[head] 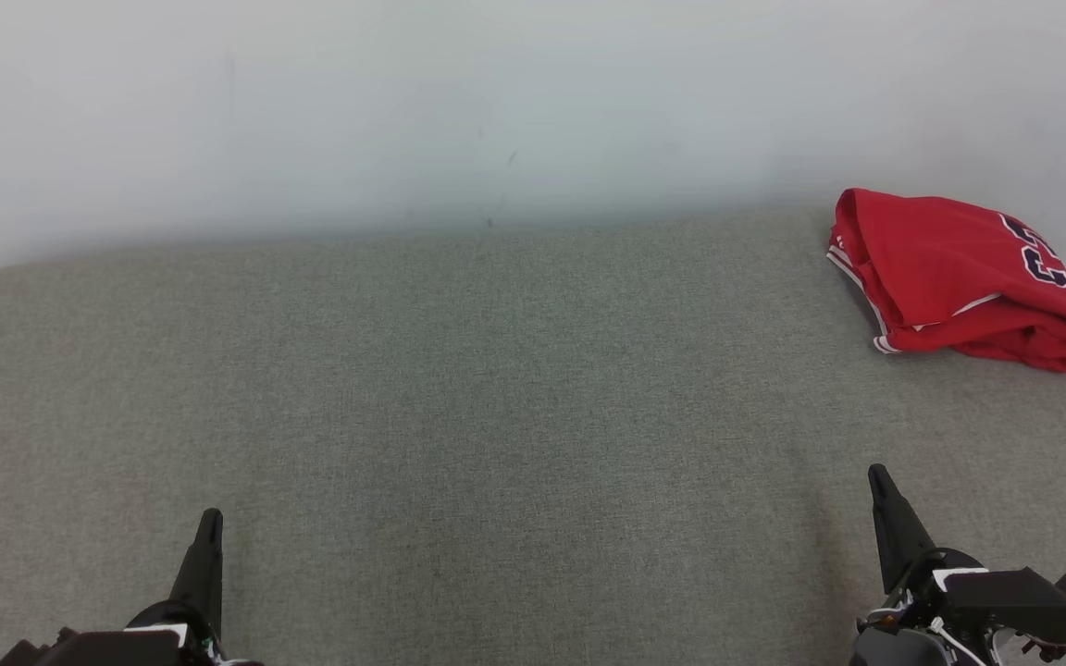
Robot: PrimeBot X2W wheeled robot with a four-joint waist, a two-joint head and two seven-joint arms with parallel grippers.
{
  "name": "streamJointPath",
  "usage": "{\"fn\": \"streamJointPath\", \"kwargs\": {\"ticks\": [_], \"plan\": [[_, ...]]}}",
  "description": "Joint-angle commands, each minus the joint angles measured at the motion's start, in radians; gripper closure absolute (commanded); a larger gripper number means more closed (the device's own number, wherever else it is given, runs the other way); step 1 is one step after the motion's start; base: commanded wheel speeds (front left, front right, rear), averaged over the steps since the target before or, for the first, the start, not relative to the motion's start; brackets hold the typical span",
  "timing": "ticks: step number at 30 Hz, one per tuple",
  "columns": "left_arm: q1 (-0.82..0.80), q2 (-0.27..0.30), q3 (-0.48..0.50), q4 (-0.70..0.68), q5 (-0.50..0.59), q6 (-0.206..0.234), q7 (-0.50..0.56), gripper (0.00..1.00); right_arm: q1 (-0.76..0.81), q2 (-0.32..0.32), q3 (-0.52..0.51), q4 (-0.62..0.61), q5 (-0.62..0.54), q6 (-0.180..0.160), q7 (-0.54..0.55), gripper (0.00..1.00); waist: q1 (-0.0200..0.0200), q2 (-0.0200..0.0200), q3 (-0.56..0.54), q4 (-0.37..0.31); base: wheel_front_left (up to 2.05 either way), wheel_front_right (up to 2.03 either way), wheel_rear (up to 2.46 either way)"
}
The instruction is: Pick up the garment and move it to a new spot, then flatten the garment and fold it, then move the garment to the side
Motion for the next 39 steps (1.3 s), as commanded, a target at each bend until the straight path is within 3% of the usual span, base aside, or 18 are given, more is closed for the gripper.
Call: {"fn": "streamJointPath", "kwargs": {"ticks": [1,39], "plan": [[-0.012,0.002,0.004,-0.004,-0.012,-0.003,0.004,1.00,-0.008,0.001,-0.003,-0.002,0.008,-0.002,0.003,1.00,0.0000,0.0000,0.000,0.000,0.00,0.00,0.00],[-0.011,0.002,0.004,-0.004,-0.009,-0.002,0.004,1.00,-0.009,0.006,-0.009,-0.001,-0.001,-0.002,0.009,1.00,0.0000,0.0000,0.000,0.000,0.00,0.00,0.00]]}}
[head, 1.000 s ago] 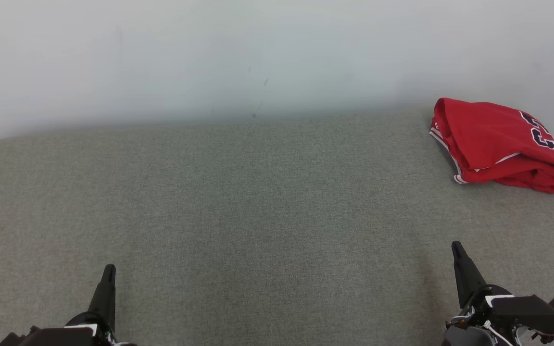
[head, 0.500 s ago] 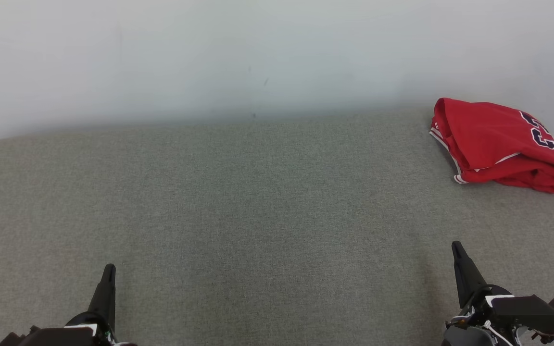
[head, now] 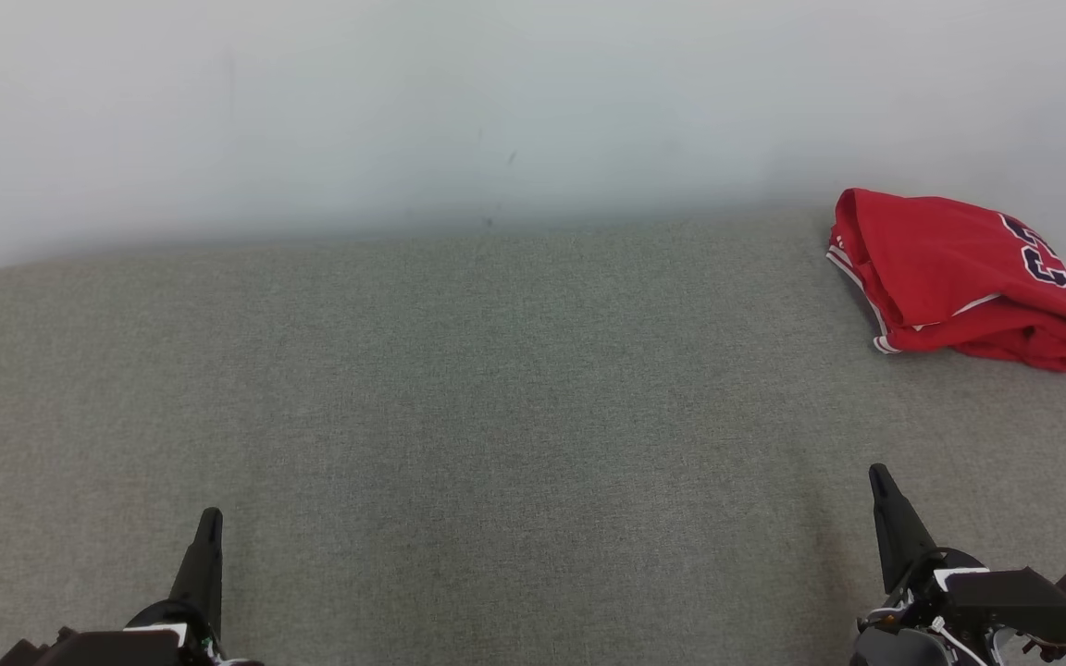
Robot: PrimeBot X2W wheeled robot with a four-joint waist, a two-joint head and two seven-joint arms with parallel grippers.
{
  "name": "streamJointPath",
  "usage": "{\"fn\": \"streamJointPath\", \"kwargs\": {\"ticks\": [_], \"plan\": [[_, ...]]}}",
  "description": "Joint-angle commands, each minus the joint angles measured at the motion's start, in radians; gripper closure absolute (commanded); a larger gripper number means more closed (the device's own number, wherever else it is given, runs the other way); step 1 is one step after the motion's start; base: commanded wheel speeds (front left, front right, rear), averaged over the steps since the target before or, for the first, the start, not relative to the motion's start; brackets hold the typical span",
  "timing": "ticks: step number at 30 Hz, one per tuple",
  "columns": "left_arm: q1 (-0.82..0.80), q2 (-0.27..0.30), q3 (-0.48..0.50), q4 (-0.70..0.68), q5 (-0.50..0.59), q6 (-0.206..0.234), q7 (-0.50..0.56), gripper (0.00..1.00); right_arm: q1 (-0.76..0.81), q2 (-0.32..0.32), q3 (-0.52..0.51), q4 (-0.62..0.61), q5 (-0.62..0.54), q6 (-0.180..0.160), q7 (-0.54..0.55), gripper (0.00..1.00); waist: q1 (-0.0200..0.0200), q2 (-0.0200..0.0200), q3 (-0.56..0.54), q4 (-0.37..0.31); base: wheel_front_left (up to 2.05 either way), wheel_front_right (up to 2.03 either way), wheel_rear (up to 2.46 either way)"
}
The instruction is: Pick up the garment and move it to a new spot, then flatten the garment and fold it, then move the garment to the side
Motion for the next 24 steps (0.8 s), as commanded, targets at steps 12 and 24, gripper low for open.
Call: {"fn": "streamJointPath", "kwargs": {"ticks": [12,24], "plan": [[-0.010,0.002,0.004,-0.003,-0.005,-0.001,0.002,1.00,-0.008,0.003,-0.003,-0.001,-0.002,-0.002,0.005,1.00,0.0001,0.0000,0.000,0.000,0.00,0.00,0.00],[-0.010,0.002,0.004,-0.003,-0.004,-0.001,0.002,1.00,-0.008,0.004,-0.004,-0.001,-0.004,-0.002,0.006,1.00,0.0001,0.0000,0.000,0.000,0.00,0.00,0.00]]}}
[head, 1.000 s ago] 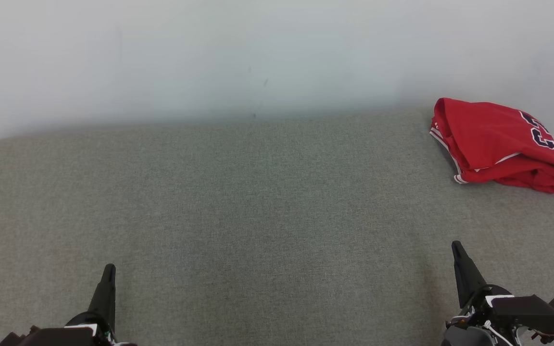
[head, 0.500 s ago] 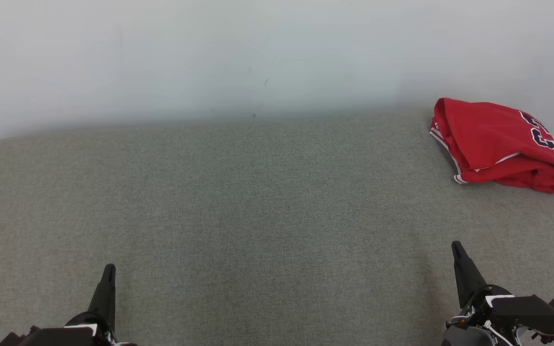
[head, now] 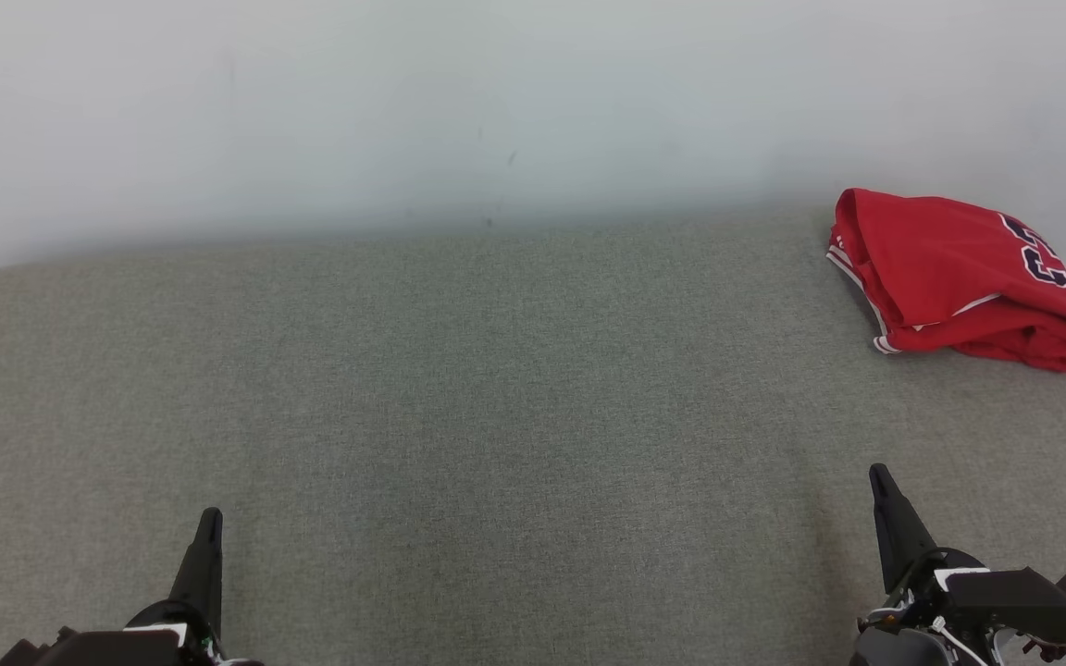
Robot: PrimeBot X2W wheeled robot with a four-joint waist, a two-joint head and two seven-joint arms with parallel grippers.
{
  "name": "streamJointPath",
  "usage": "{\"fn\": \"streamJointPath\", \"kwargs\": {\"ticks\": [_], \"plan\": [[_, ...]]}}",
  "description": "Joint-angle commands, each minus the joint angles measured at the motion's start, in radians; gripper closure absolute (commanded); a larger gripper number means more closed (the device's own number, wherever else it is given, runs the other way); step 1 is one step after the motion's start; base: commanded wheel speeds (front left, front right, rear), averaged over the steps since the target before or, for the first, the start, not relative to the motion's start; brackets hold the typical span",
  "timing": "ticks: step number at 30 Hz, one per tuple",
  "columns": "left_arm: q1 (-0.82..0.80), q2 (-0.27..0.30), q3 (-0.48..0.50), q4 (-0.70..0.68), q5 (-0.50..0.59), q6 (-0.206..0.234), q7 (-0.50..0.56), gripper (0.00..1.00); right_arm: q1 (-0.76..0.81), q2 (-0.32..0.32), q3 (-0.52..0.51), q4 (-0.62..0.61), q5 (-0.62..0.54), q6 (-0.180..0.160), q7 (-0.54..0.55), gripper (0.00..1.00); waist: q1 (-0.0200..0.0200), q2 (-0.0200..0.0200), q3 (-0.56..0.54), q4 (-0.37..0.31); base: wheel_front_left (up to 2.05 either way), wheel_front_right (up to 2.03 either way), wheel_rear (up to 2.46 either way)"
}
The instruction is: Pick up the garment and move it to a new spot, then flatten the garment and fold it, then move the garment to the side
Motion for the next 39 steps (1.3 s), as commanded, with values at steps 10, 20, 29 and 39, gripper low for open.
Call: {"fn": "streamJointPath", "kwargs": {"ticks": [10,20,29,39], "plan": [[-0.010,0.002,0.004,-0.003,-0.004,-0.001,0.002,1.00,-0.008,0.003,-0.002,-0.001,-0.005,-0.002,0.003,1.00,0.0000,0.0000,0.000,0.000,0.00,0.00,0.00],[-0.010,0.002,0.004,-0.003,-0.004,-0.001,0.002,1.00,-0.008,0.003,-0.003,-0.001,-0.006,-0.002,0.004,1.00,0.0000,0.0000,0.000,0.000,0.00,0.00,0.00],[-0.010,0.002,0.004,-0.003,-0.004,-0.001,0.002,1.00,-0.008,0.004,-0.003,-0.001,-0.006,-0.002,0.004,1.00,0.0000,0.0000,0.000,0.000,0.00,0.00,0.00],[-0.010,0.002,0.004,-0.003,-0.004,-0.001,0.002,1.00,-0.008,0.004,-0.004,-0.001,-0.007,-0.002,0.005,1.00,0.0000,0.0000,0.000,0.000,0.00,0.00,0.00]]}}
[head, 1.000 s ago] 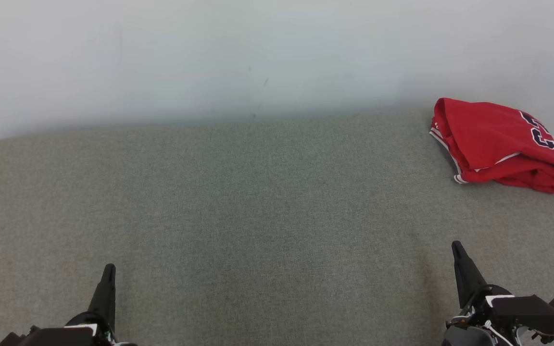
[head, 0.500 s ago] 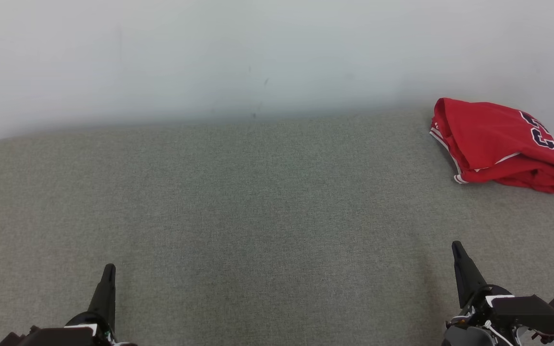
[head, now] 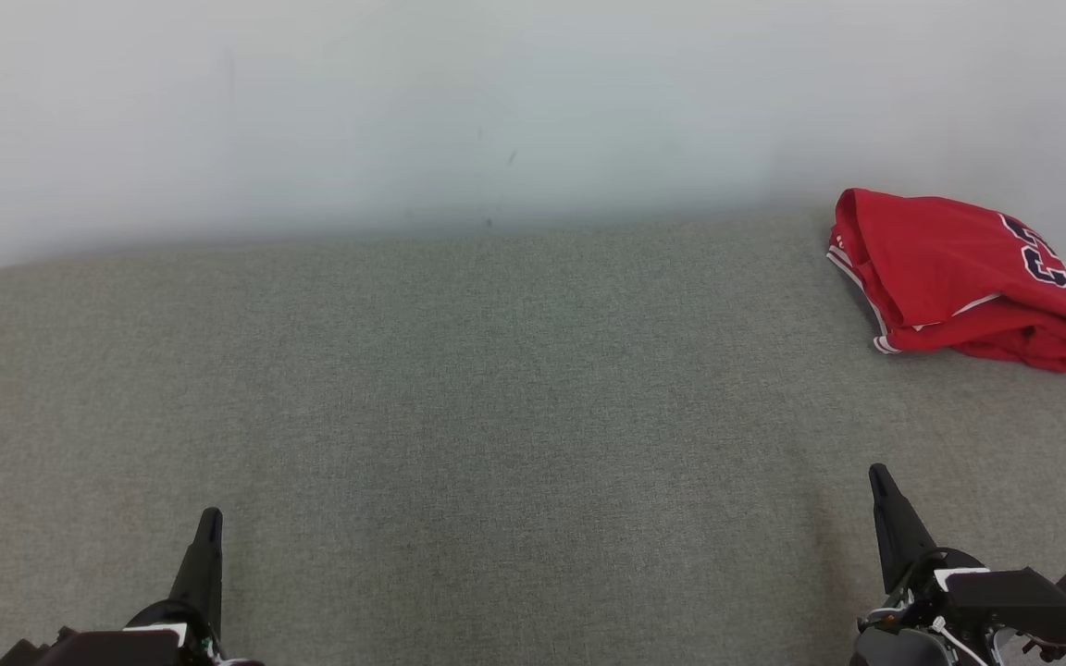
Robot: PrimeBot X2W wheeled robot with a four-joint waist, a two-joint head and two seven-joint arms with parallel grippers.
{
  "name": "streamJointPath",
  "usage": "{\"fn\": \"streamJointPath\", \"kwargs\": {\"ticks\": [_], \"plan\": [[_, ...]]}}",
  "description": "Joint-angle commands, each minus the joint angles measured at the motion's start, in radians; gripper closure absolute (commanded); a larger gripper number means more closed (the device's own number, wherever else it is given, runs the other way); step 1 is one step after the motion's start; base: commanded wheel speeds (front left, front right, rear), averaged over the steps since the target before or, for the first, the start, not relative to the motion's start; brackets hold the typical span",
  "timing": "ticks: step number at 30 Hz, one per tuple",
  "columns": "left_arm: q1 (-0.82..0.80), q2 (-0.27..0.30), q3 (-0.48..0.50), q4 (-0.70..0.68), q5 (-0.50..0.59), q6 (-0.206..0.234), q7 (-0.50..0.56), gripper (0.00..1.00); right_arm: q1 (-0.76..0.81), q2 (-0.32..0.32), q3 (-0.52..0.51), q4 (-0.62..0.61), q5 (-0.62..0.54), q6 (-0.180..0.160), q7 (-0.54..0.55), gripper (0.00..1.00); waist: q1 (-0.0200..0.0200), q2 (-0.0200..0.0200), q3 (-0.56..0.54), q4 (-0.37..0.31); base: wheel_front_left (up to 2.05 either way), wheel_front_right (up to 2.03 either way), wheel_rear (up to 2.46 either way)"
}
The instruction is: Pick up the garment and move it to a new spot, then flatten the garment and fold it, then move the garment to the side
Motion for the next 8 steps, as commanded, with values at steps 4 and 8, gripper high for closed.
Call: {"fn": "streamJointPath", "kwargs": {"ticks": [4,8], "plan": [[-0.010,0.002,0.004,-0.003,-0.004,-0.001,0.002,1.00,-0.008,0.002,-0.002,-0.001,-0.005,-0.002,0.002,1.00,0.0000,-0.0001,0.000,0.000,0.00,0.00,0.00],[-0.010,0.002,0.004,-0.003,-0.005,-0.001,0.002,1.00,-0.008,0.002,-0.002,-0.001,-0.006,-0.002,0.002,1.00,0.0000,-0.0001,0.000,0.000,0.00,0.00,0.00]]}}
